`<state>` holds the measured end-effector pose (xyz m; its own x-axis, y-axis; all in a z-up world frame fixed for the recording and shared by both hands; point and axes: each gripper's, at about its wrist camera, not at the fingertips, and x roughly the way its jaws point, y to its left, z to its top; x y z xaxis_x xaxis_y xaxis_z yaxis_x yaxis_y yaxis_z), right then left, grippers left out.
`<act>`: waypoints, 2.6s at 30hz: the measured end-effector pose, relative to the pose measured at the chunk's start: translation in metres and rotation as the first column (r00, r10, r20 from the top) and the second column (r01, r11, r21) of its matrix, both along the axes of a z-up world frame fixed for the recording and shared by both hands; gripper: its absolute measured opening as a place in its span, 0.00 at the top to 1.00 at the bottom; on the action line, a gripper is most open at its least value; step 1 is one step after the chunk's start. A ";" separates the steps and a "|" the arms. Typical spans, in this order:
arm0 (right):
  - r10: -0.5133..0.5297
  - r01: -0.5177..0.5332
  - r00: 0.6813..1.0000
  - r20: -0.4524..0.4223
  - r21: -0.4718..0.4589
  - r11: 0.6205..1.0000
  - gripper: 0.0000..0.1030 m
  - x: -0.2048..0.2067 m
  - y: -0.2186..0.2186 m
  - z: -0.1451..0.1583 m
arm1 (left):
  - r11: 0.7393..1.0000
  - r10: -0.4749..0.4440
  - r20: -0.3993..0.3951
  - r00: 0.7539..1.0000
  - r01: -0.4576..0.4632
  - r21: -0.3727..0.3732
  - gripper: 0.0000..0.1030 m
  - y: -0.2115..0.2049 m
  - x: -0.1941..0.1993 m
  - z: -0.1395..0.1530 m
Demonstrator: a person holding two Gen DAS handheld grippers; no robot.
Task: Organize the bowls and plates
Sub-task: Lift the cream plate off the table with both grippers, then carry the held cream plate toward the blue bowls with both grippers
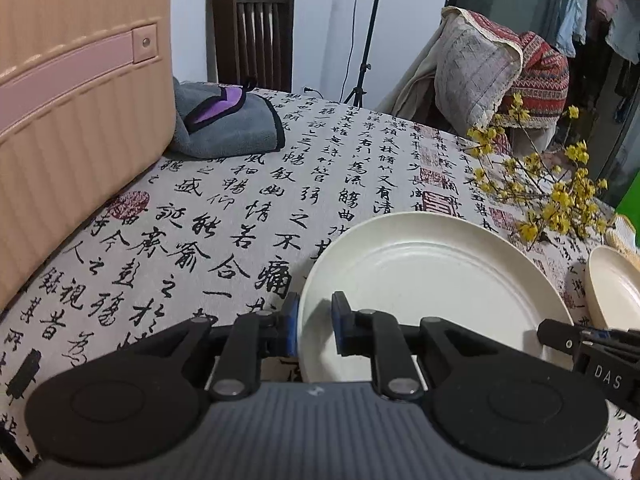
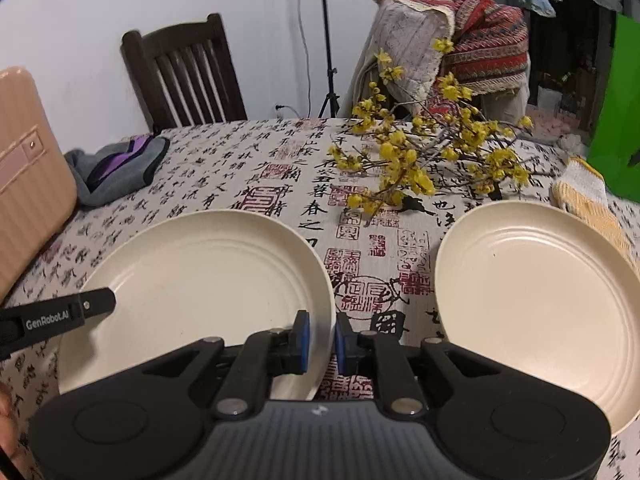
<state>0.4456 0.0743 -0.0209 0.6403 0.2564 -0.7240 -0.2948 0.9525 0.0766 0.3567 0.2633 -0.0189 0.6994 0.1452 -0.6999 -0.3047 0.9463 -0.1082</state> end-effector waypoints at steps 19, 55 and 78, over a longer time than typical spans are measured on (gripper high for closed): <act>0.062 -0.055 0.993 0.101 -0.074 0.996 0.88 -0.018 -0.003 0.008 | 0.999 -0.024 0.045 0.999 0.023 0.039 0.84 -0.010 -0.008 0.007; 0.042 -0.045 0.989 0.145 0.013 0.999 0.88 -0.053 -0.045 0.043 | 0.997 -0.036 0.123 0.992 0.028 0.066 0.85 -0.040 -0.047 0.046; 0.030 -0.037 0.985 0.169 0.040 0.999 0.88 -0.085 -0.062 0.062 | 0.997 -0.040 0.157 0.987 0.028 0.076 0.85 -0.055 -0.083 0.068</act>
